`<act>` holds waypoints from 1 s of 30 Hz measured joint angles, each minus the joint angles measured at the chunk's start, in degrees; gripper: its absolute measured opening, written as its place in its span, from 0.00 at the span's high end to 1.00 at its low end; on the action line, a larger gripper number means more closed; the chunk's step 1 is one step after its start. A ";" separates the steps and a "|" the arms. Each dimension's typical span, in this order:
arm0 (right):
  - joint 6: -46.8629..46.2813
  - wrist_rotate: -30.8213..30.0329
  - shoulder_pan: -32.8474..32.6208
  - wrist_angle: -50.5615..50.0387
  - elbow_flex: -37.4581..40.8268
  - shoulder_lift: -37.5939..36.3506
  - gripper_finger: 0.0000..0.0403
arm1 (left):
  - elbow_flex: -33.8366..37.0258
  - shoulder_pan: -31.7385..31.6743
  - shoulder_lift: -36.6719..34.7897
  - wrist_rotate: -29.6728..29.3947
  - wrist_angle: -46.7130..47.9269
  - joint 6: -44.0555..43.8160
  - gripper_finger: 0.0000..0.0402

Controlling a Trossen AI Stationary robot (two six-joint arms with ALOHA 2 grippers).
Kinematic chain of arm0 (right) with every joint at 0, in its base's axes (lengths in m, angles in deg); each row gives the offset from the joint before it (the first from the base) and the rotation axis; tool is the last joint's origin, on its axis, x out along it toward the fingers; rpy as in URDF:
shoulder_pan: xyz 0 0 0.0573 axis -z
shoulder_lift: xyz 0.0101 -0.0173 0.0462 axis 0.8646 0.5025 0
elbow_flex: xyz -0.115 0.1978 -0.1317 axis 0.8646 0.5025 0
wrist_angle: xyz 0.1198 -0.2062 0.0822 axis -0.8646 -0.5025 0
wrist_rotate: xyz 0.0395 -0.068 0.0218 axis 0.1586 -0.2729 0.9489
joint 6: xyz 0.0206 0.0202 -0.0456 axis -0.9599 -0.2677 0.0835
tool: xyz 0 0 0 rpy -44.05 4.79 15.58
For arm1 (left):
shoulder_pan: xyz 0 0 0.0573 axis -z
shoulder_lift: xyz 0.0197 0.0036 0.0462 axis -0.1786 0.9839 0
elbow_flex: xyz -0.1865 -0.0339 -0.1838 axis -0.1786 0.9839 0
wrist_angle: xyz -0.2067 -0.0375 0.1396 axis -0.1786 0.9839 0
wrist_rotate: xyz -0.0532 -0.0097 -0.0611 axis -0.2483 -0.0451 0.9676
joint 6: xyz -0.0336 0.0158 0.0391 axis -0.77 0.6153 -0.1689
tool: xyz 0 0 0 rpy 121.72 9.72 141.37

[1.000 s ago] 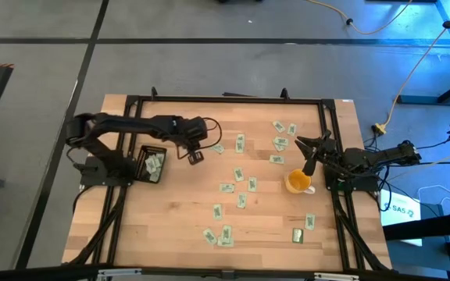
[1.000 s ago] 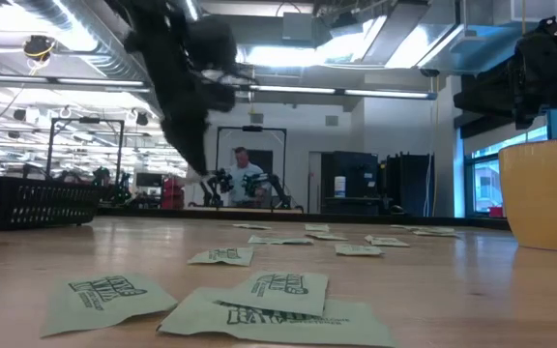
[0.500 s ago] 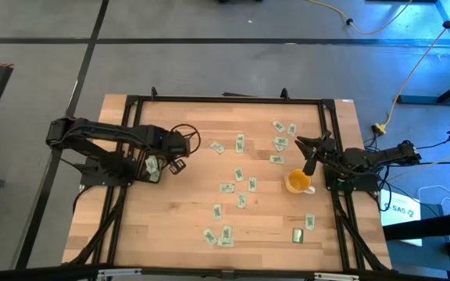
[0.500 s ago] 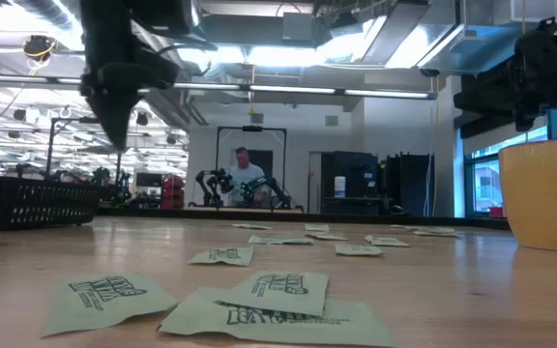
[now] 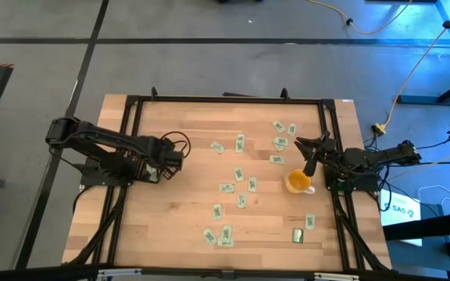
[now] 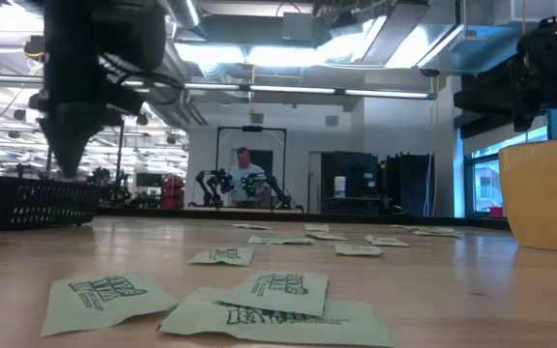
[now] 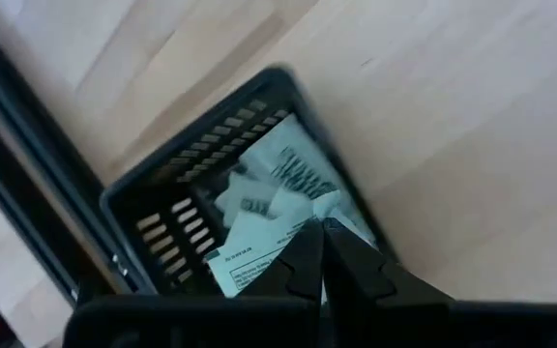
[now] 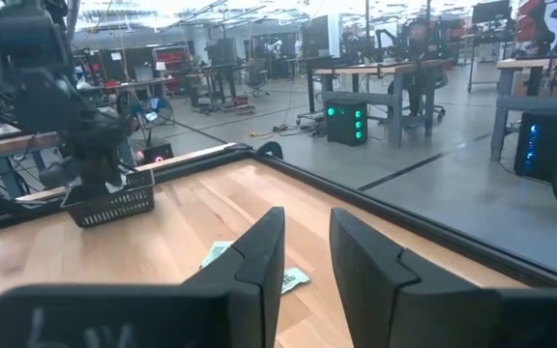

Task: Pick and place Stevia / Truvia into bins
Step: Put the stevia packet into the black bin

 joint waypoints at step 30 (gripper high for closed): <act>1.80 0.07 0.00 0.56 -0.02 0.00 0.78 | -1.73 5.23 -2.15 -17.07 -16.73 6.69 0.84</act>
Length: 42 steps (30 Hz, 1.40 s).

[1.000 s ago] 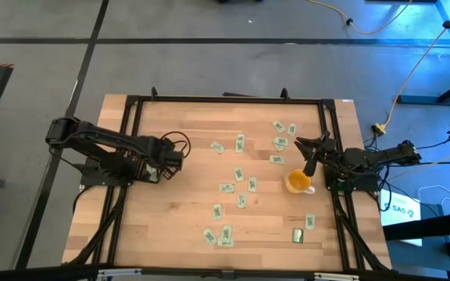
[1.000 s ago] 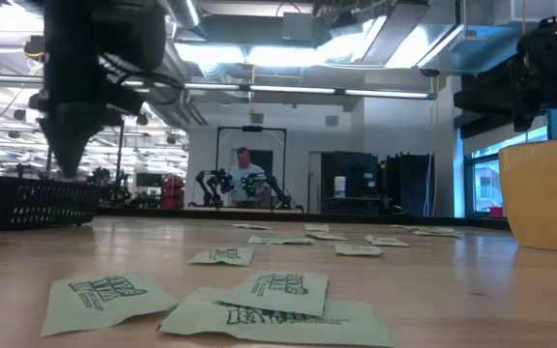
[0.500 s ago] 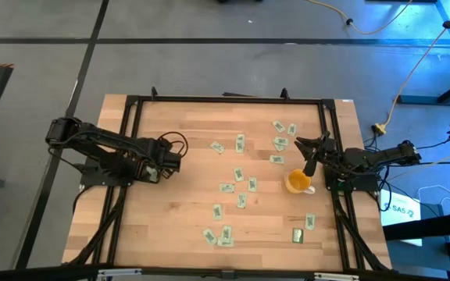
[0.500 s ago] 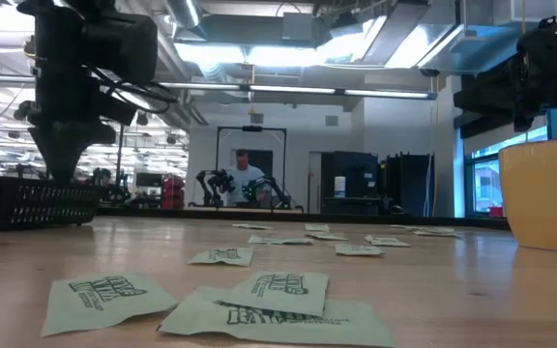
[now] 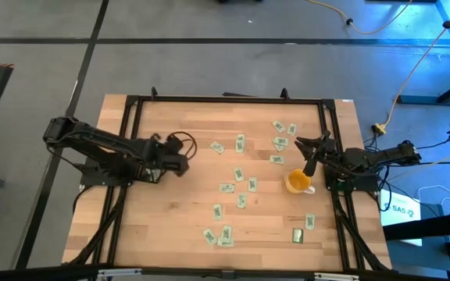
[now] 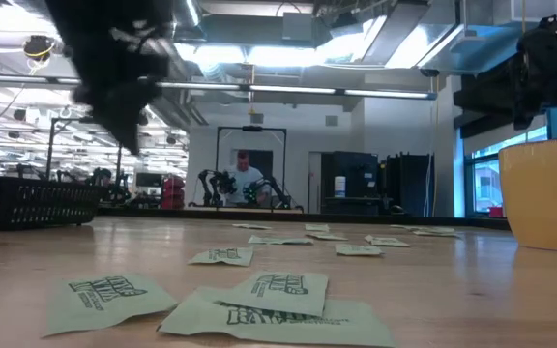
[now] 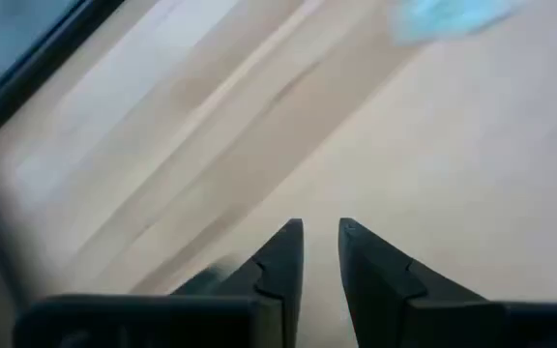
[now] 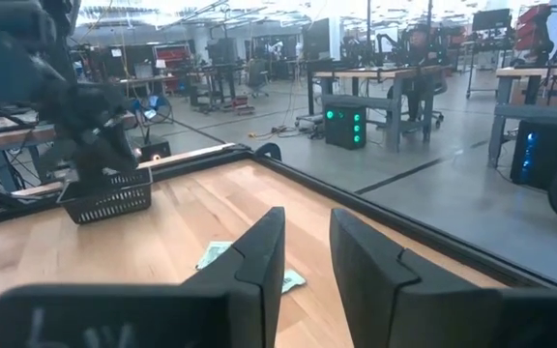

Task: Pick and place Stevia / Truvia into bins
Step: Put the stevia packet into the black bin

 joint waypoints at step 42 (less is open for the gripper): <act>-22.89 3.19 14.56 -42.85 -50.25 41.40 0.78 | 13.51 8.92 0.54 13.40 -65.76 38.34 0.85</act>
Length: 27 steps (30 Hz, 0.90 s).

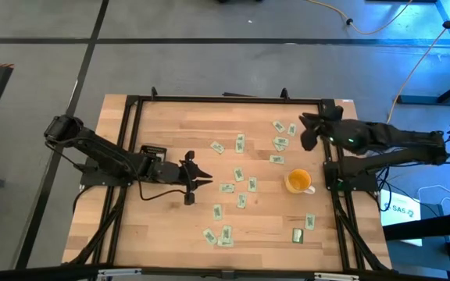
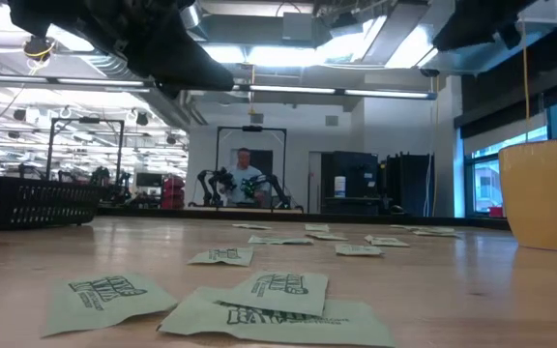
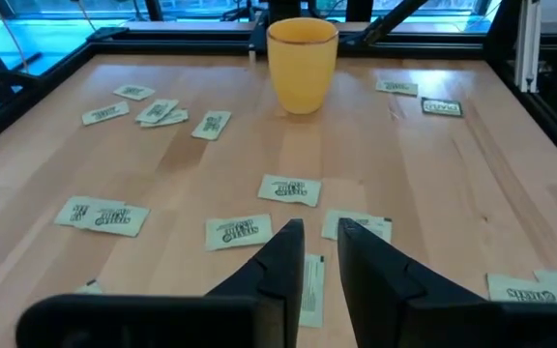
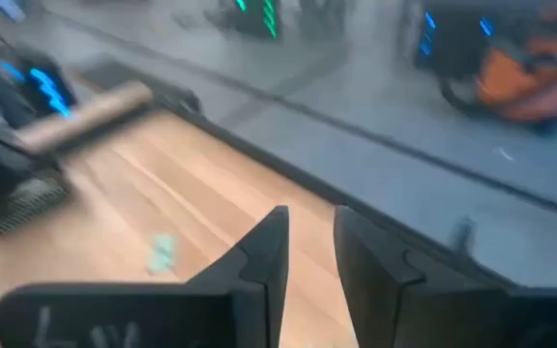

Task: Pick and place Stevia / Truvia into bins
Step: Put the stevia packet into the black bin

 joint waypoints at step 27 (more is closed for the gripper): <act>12.70 30.78 43.72 -11.97 -10.59 45.58 0.78 | 0.00 -0.08 -0.02 -0.14 1.64 0.18 0.84</act>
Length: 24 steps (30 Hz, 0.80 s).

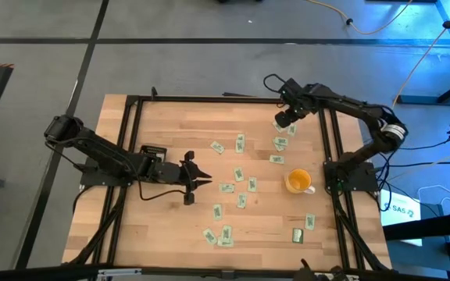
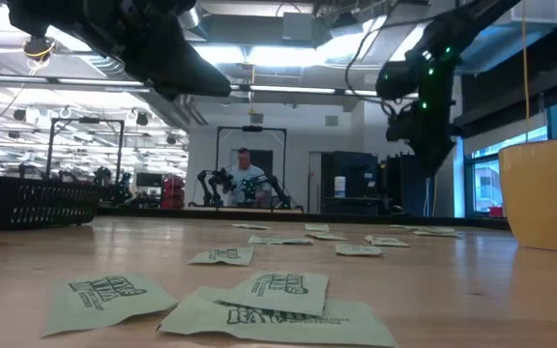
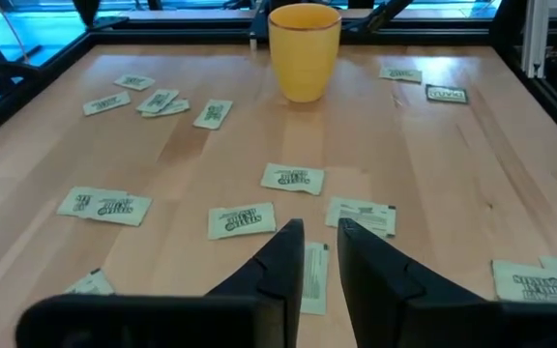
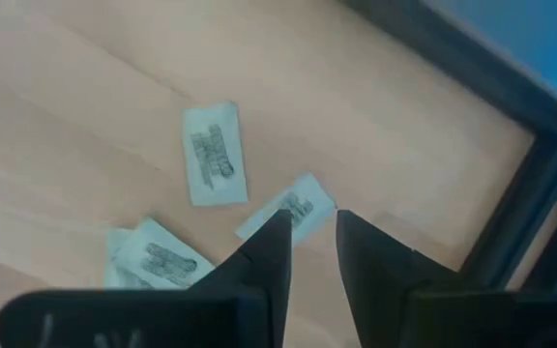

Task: Pick and place Stevia / Truvia into bins
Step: Put the stevia packet into the black bin

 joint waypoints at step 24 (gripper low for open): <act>2.54 4.02 2.18 12.03 10.49 4.60 0.78 | 0.01 0.12 0.00 -1.17 1.85 0.70 0.84</act>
